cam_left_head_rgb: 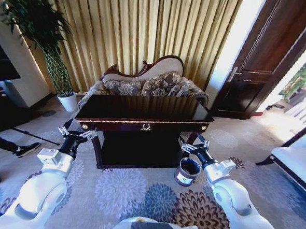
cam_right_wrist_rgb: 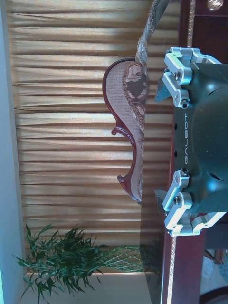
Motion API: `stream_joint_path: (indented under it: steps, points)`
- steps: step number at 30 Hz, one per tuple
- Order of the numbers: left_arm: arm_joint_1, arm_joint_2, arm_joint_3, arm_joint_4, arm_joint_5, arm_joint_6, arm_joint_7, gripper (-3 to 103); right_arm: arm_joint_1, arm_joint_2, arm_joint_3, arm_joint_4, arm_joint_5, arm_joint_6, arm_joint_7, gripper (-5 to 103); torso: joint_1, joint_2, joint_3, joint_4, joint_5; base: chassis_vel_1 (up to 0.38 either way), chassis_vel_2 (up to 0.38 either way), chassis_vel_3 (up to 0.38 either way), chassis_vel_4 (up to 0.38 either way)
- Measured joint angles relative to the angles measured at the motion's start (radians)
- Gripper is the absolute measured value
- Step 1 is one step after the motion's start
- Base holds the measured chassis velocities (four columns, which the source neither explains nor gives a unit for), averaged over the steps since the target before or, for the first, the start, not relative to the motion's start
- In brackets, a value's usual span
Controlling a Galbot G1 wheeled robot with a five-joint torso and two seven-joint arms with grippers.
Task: Move to the front of the table and place the trash on the table into the trash bin.
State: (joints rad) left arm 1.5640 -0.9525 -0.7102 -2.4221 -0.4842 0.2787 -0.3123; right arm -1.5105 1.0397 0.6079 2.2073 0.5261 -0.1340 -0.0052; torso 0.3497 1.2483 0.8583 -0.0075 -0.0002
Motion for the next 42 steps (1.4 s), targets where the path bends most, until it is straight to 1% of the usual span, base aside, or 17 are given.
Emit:
stream_joint_path:
  steps: [14,20,28,36,42]
  points:
    - [0.000,0.003,0.002,0.000,0.000,0.000,0.001,100,-0.011,0.003,0.003,0.001,0.000,0.017,0.000,100,0.000,0.000,0.000,-0.0002,0.0000,0.189,-0.181,-0.200,0.182]
    - [0.000,0.002,0.003,0.001,0.000,0.000,0.001,100,-0.011,0.004,0.004,0.000,0.000,0.019,-0.001,100,0.000,0.000,0.000,0.0002,-0.0002,0.187,-0.162,-0.156,0.177]
    - [-0.001,0.003,0.004,0.001,0.001,0.000,0.001,100,-0.011,0.005,0.005,-0.006,-0.003,0.020,-0.001,100,0.000,0.000,0.000,-0.0002,0.0001,0.143,-0.174,-0.160,0.166]
    - [0.000,0.001,0.007,0.002,0.003,0.000,0.001,100,-0.017,0.012,0.004,-0.013,-0.012,0.022,-0.001,100,0.000,0.000,0.000,0.0002,-0.0003,0.195,-0.188,-0.178,0.196]
    - [-0.001,0.002,0.007,0.002,0.003,0.000,0.003,100,-0.019,0.016,0.001,-0.012,-0.017,0.022,-0.001,100,0.000,0.000,0.000,-0.0002,0.0000,0.184,-0.179,-0.198,0.163]
